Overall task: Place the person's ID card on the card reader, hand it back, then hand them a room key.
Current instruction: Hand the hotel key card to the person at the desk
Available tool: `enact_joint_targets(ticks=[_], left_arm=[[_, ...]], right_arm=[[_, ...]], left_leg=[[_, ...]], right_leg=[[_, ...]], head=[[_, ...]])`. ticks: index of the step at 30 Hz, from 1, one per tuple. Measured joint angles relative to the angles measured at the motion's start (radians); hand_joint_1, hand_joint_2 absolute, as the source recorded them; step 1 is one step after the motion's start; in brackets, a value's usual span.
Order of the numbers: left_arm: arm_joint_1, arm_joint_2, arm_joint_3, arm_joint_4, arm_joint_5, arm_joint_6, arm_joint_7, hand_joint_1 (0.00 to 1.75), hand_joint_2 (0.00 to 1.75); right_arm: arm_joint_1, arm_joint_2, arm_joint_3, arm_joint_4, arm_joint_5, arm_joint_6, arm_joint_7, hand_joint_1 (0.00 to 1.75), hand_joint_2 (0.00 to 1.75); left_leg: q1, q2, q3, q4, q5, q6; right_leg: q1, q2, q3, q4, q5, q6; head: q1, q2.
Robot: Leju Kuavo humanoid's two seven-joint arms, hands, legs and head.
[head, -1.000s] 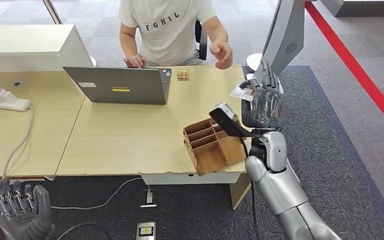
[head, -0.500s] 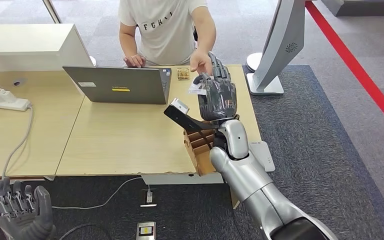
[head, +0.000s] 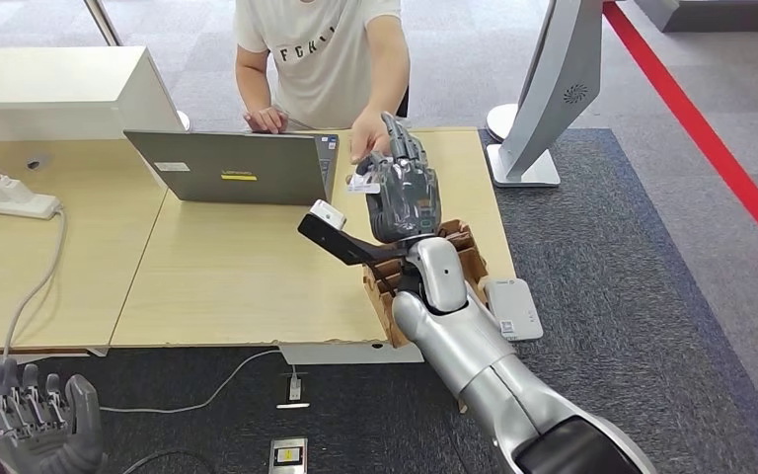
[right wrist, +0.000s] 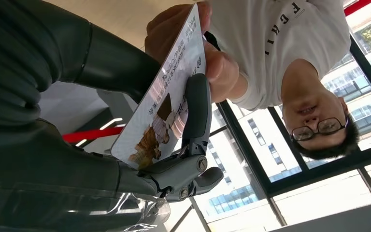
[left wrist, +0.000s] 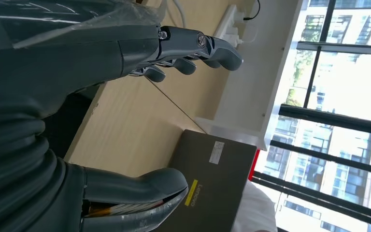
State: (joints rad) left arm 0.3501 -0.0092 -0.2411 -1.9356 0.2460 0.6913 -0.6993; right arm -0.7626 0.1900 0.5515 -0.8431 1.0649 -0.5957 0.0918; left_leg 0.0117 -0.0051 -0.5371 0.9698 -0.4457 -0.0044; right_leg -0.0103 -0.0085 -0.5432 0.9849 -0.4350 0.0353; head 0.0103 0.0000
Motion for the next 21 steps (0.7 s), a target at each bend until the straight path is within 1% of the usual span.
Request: enact_joint_targets(ticks=[13, 17, 21], left_arm=[[0.012, -0.008, 0.009, 0.0, -0.018, 0.0, -0.001, 0.0, 1.75], [0.024, -0.017, 0.015, 0.0, -0.035, 0.0, -0.001, 0.0, 1.75], [0.035, -0.025, 0.016, -0.001, -0.049, 0.0, -0.001, 0.0, 1.75]], right_arm=[[-0.032, 0.007, 0.002, 0.099, 0.048, -0.004, 0.036, 1.74, 1.75], [-0.038, 0.015, 0.005, 0.127, 0.064, -0.005, 0.037, 0.0, 1.75], [-0.038, 0.029, 0.006, 0.15, 0.07, -0.025, 0.028, 0.0, 1.75]], left_leg=[[0.0, 0.0, 0.0, 0.0, 0.0, 0.0], [0.0, 0.0, 0.0, 0.0, 0.0, 0.0], [0.0, 0.0, 0.0, 0.0, 0.0, 0.0]], right_leg=[[0.0, 0.0, 0.0, 0.0, 0.0, 0.0], [0.0, 0.0, 0.0, 0.0, 0.0, 0.0], [0.0, 0.0, -0.001, 0.0, 0.0, 0.0]], head=[[0.0, 0.0], [0.0, 0.0], [0.0, 0.0]])
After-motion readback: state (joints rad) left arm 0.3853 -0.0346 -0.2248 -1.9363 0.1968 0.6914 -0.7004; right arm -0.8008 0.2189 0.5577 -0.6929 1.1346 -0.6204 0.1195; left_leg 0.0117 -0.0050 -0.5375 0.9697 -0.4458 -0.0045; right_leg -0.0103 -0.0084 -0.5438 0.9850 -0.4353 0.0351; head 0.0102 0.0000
